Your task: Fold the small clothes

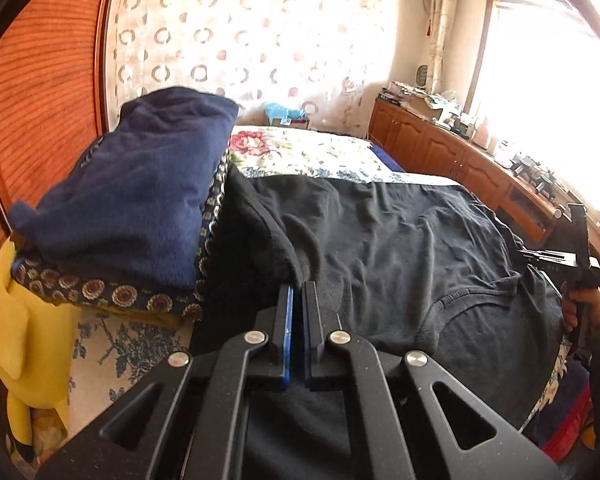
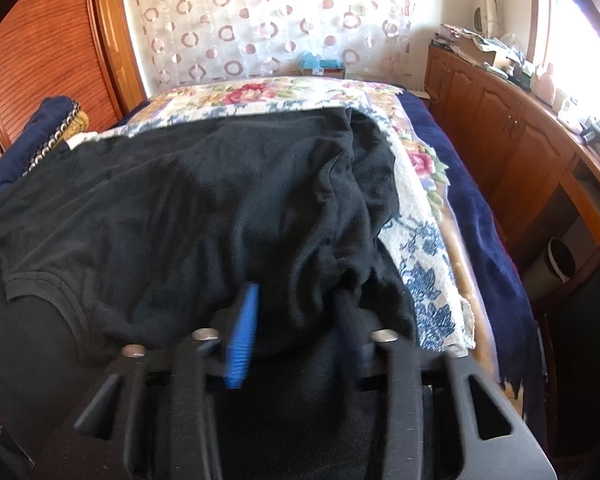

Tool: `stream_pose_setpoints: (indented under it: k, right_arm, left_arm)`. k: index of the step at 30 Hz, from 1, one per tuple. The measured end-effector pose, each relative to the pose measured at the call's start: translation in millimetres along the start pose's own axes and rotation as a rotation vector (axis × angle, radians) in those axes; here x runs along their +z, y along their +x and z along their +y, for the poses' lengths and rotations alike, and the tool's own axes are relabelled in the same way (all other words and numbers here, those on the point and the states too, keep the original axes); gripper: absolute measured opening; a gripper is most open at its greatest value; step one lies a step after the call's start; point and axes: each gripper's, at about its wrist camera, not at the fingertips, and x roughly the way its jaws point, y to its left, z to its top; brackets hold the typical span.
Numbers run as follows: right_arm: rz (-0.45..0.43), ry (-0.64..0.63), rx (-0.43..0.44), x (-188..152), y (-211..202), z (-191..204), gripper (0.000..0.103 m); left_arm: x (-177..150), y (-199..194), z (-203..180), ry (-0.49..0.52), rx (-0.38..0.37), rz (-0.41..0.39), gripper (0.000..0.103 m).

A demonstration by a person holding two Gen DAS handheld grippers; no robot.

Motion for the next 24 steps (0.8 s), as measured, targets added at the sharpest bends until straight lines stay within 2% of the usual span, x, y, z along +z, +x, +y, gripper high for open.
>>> stream_pose_setpoints:
  k: [1,2,7,13,19,24]
  right_arm:
    - [-0.012,-0.005,0.022,0.4,-2.6,-0.1,0.008]
    - [-0.024,-0.01,0.027,0.2,-5.5,0.3,0.007]
    - [-0.14,-0.015,0.056,1.8,-40.5,2.9,0.005]
    - [-0.228,-0.019,0.072,1.1,-86.1,-0.8,0.004]
    - [-0.262,-0.024,0.082,-9.3,-118.0,-2.9,0.004]
    - [-0.284,-0.022,0.09,-20.9,-145.3,-4.4,0.004]
  left_arm:
    - [1.4,-2.9,-0.5,0.004,-0.003,-0.006,0.001]
    - [2.8,-4.2,-1.6,0.004,-0.002,-0.012,0.001]
    - [6.1,-23.2,-3.3,-0.005,-0.022,-0.047,0.001]
    - [1.8,-44.1,-10.2,0.039,-0.024,-0.069,0.001]
    - [-6.0,-67.9,0.6,0.019,-0.027,-0.078,0.001]
    - [-22.9,-80.6,6.7,0.007,-0.021,-0.054,0.001]
